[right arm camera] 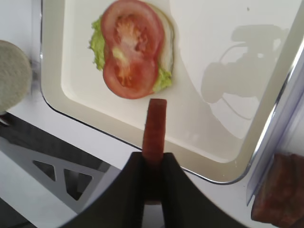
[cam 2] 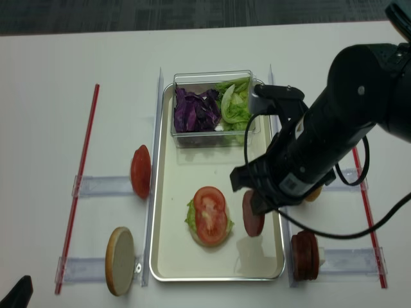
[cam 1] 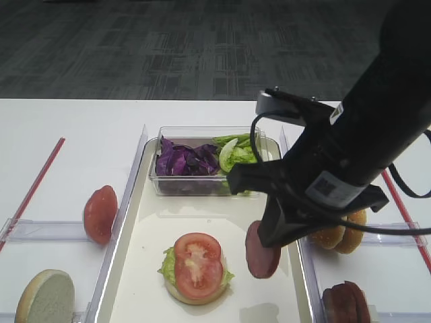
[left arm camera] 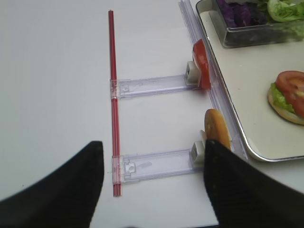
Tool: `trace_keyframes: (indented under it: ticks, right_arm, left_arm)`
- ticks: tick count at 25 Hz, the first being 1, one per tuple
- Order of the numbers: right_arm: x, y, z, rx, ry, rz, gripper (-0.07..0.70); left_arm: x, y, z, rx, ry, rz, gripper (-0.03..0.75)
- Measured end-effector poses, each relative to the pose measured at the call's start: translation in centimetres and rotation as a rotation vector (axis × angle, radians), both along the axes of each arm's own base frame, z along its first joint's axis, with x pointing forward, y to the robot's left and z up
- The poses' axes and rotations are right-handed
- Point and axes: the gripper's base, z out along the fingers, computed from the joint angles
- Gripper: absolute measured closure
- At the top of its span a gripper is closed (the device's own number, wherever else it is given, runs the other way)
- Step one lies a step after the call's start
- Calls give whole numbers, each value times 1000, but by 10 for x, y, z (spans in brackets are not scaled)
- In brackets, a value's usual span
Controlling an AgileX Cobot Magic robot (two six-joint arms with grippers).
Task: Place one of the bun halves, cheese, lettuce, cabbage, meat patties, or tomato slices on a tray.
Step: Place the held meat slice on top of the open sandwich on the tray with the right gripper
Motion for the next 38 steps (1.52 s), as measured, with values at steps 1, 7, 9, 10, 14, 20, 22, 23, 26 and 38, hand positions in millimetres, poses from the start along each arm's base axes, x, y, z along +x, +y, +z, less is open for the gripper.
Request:
trace_keyframes:
  ticks: [1, 7, 9, 10, 14, 20, 22, 23, 26, 38]
  right_arm:
    - [4, -4, 0, 23, -1, -9, 512]
    - [15, -8, -1, 110, -15, 21, 512]
    - [17, -4, -6, 132, 1, 49, 512]
    - [19, -1, -10, 146, 11, 59, 512]
    - [25, 9, -24, 225, 46, 94, 512]
    - [33, 21, -38, 334, 30, 164, 512]
    - [35, 24, -43, 360, 35, 175, 512]
    - [36, 25, -46, 371, 42, 184, 512]
    - [37, 29, -55, 401, 57, 213, 512]
    - [53, 22, -69, 519, 60, 203, 512]
  left_arm:
    - [0, 0, 0, 0, 0, 0, 283]
    - [0, 0, 0, 0, 0, 0, 283]
    - [0, 0, 0, 0, 0, 0, 283]
    - [0, 0, 0, 0, 0, 0, 283]
    - [0, 0, 0, 0, 0, 0, 283]
    - [0, 0, 0, 0, 0, 0, 283]
    - [0, 0, 0, 0, 0, 0, 283]
    - [0, 0, 0, 0, 0, 0, 283]
    - [0, 0, 0, 0, 0, 0, 283]
    - [0, 0, 0, 0, 0, 0, 283]
